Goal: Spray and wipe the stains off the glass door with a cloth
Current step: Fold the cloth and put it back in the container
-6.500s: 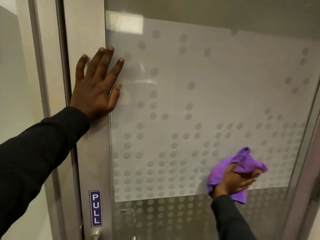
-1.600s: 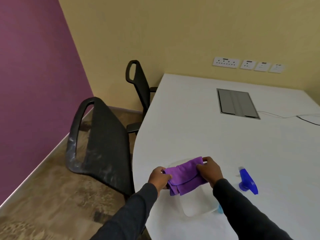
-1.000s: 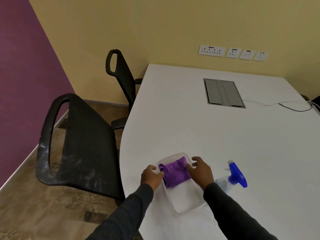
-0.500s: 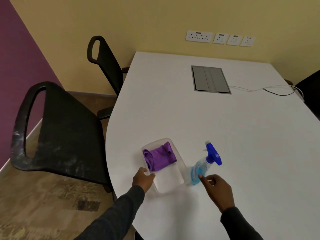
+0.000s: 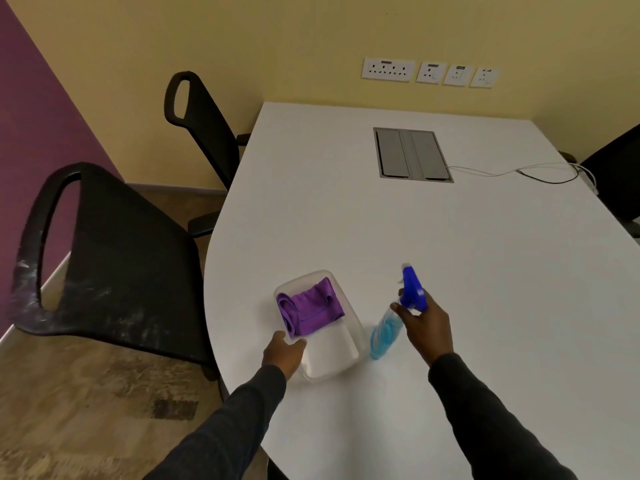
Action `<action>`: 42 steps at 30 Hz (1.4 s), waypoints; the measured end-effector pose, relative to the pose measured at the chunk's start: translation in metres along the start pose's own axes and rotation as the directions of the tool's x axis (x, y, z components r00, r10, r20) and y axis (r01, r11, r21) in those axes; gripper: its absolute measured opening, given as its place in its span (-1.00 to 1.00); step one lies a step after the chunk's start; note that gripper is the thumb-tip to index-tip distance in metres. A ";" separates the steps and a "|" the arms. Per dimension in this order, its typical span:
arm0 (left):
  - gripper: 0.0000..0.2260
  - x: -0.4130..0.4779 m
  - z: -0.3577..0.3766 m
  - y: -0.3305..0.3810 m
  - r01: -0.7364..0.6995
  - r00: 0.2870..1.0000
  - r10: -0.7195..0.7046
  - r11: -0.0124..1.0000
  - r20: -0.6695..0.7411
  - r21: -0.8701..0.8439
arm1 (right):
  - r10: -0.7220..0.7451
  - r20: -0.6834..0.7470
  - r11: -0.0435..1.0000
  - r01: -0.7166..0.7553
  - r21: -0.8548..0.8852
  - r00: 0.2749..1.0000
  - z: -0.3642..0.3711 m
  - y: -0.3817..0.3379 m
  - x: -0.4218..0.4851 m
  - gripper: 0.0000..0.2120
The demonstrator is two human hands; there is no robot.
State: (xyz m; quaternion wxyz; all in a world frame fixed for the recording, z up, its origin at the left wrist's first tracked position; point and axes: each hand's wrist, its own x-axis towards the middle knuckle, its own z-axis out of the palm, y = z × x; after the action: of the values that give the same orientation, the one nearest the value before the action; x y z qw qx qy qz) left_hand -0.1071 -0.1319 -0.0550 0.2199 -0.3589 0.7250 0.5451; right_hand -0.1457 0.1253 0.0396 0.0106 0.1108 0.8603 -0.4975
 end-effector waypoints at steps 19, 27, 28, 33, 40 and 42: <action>-0.50 0.000 0.000 0.003 0.018 1.000 -0.018 1.000 -0.014 -0.021 | -0.431 -0.132 0.902 0.420 -0.102 0.893 0.041 -0.074 -0.031 -0.72; -0.48 -0.001 0.000 -0.002 0.019 1.000 -0.019 1.000 0.005 0.008 | -0.196 0.013 0.971 0.196 -0.136 0.981 0.097 -0.026 -0.034 -0.50; -0.47 -0.001 0.000 -0.002 0.020 1.000 -0.020 1.000 0.008 0.012 | -0.195 0.021 0.969 0.196 -0.150 0.981 0.099 -0.023 -0.035 -0.49; -0.49 0.001 -0.005 -0.003 0.009 1.000 -0.010 0.999 0.027 0.036 | -0.160 0.032 0.966 0.163 -0.199 0.987 0.102 -0.013 -0.038 -0.46; -0.49 0.000 -0.011 -0.003 -0.011 0.999 0.008 0.998 0.047 0.067 | -0.149 0.004 0.950 0.144 -0.277 0.989 0.106 -0.014 -0.041 -0.45; -0.48 -0.004 -0.014 -0.004 -0.022 0.998 0.018 0.997 0.053 0.069 | -0.138 0.003 0.949 0.133 -0.287 0.990 0.106 -0.014 -0.044 -0.42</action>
State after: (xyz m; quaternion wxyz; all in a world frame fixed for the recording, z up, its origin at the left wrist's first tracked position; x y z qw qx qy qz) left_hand -0.1000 -0.1443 -0.0502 0.2457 -0.3295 0.7410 0.5310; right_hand -0.1158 0.0198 0.0033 -0.0151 0.0529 0.9288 -0.3664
